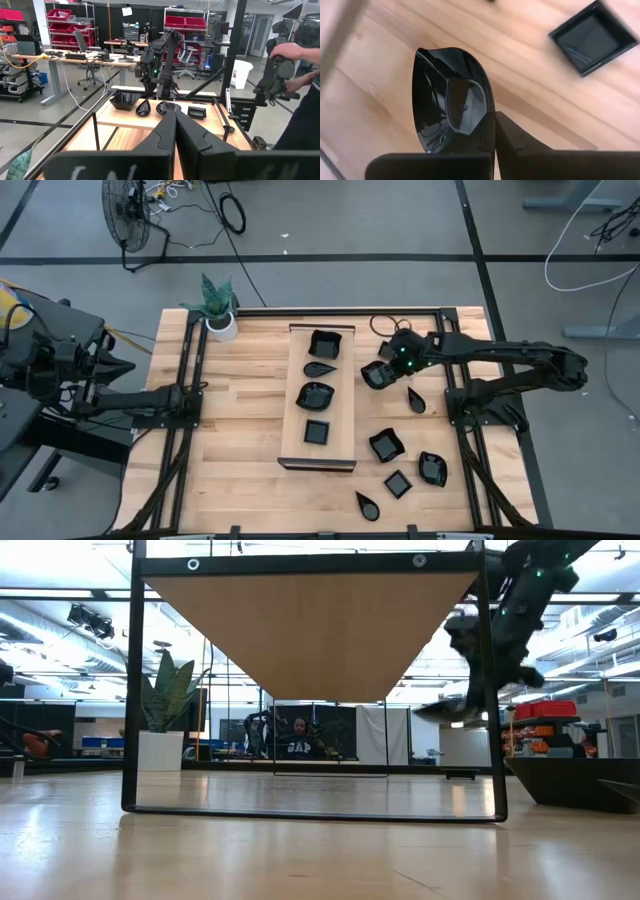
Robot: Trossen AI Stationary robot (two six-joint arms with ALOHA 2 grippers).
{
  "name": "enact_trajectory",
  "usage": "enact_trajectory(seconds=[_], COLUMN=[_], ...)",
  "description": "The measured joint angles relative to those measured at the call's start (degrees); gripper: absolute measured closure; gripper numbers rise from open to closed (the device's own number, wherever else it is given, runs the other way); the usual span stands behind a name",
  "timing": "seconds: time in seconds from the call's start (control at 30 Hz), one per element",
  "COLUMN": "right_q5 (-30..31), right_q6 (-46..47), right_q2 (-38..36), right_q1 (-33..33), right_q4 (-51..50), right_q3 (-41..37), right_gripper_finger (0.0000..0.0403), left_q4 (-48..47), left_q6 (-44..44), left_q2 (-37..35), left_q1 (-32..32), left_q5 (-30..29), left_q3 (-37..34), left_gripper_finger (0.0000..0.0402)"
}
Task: Pick & Place Mini shaped plates
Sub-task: Stack the leaf shaped plate on top of the leaf shaped plate on the shelf
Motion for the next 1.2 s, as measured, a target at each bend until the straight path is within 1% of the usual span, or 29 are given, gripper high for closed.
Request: enact_trajectory(seconds=[0.17,0.3,0.5,0.57,0.77,0.97,1.1,1.2], right_q5=[0.4,0.4,0.3,-0.7,-9.2,-14.5,-16.8,-16.8], right_q6=[-3.1,-5.7,-8.2,-9.6,-15.8,-21.5,-23.2,-24.2], right_q2=[-2.5,-2.6,-2.3,-1.9,3.1,9.3,13.3,15.9], right_q1=[-1.4,-2.1,-2.2,-2.1,-1.1,0.6,1.8,3.2], right_q4=[-4.1,-6.5,-6.6,-6.5,-6.5,-6.6,-6.6,-6.5], right_q3=[4.9,10.1,16.9,18.8,24.3,30.5,34.4,36.7], right_gripper_finger=[0.0401,0.0401,0.0402,0.0401,0.0402,0.0402,0.0402,0.0402], left_q4=[0.0,0.0,0.0,0.0,0.0,0.0,0.0,0.0], left_q6=[0.0,0.0,0.0,0.0,0.0,0.0,0.0,0.0], left_q2=[0.0,0.0,0.0,0.0,0.0,0.0,0.0,0.0], left_q1=[0.0,0.0,0.0,0.0,0.0,0.0,0.0,0.0], left_q5=[0.0,0.0,0.0,0.0,0.0,0.0,0.0,0.0], left_q3=[0.0,0.0,0.0,0.0,0.0,0.0,0.0,0.0], left_gripper_finger=[0.0387,0.0387,0.0387,0.0387,0.0387,0.0387,0.0387,0.0387])
